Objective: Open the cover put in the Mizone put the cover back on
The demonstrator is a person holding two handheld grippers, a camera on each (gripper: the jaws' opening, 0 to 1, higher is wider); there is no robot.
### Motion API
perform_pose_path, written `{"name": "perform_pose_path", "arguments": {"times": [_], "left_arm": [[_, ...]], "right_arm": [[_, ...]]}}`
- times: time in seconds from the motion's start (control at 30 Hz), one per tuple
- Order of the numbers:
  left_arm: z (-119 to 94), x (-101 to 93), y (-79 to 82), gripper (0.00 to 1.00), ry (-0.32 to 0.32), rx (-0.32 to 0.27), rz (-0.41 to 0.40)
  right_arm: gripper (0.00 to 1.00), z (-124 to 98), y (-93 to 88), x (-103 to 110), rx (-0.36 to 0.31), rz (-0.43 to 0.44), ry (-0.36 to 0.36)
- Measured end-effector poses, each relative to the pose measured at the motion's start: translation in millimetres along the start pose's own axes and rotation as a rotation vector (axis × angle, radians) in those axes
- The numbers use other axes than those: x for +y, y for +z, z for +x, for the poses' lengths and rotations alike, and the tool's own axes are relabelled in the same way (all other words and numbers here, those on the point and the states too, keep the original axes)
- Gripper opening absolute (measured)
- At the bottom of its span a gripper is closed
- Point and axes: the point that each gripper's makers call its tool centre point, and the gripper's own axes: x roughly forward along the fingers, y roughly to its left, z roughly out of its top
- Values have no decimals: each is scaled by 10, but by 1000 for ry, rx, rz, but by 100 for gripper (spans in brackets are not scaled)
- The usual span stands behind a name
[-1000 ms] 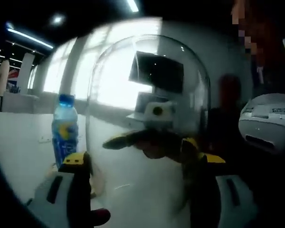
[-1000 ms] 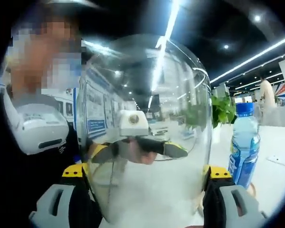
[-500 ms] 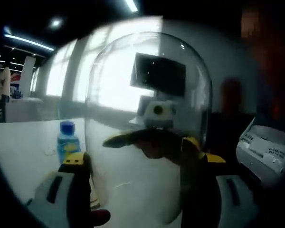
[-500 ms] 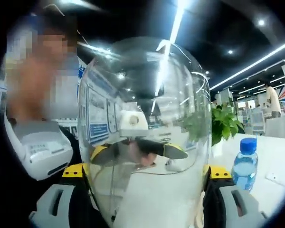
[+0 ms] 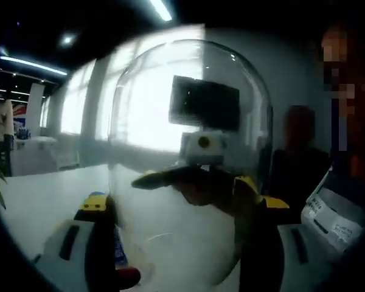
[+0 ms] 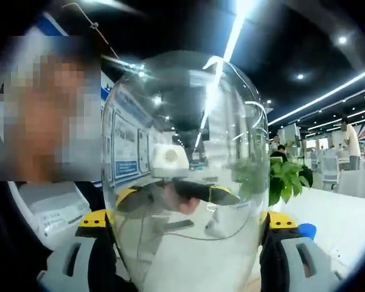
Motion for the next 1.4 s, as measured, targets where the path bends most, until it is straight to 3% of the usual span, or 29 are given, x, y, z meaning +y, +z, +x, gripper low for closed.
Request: {"name": "perform_pose_path", "arguments": {"times": [0.4,0.63,1.03,1.4], "left_arm": [[100,293,517,81,1,-50,29],[186,457,673,82,5,-88,41],[368,910,711,82,-2,-113,30],[492,1207,564,83,-23,-149,30]], "right_arm": [[91,32,503,-326,-52,-28,-11],[91,19,649,-523,-66,-38,-15],[91,-25,667,-1017,-58,-23,-33],[91,-66,460,-1314,-51,-22,-57]]}}
